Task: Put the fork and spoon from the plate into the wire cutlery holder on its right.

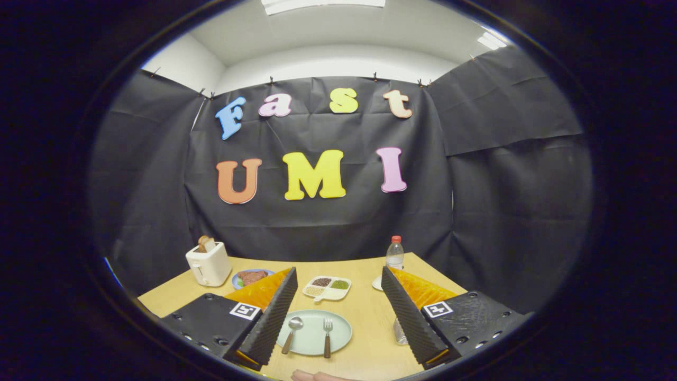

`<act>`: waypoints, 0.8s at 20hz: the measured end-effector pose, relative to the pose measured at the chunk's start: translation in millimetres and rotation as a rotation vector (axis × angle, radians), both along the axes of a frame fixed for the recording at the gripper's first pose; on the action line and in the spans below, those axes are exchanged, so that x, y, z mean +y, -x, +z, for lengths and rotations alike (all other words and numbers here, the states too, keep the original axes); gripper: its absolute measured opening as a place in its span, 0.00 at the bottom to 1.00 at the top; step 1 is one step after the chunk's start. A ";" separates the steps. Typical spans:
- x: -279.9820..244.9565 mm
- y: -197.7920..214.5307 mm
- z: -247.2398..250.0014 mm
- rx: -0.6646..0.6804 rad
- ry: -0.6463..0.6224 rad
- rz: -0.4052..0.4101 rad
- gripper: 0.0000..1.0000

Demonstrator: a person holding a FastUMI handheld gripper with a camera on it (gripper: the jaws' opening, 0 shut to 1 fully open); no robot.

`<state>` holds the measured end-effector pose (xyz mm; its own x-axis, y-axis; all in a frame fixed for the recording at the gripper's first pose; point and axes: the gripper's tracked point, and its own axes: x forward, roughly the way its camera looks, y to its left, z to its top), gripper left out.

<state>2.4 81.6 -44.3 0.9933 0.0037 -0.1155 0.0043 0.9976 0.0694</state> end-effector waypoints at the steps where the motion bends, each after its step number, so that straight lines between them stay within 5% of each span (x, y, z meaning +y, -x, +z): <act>1: 3.6 -3.6 -5.9 0.020 0.001 0.009 0.96; 16: 25.8 -66.4 -146.1 0.421 0.174 0.046 0.95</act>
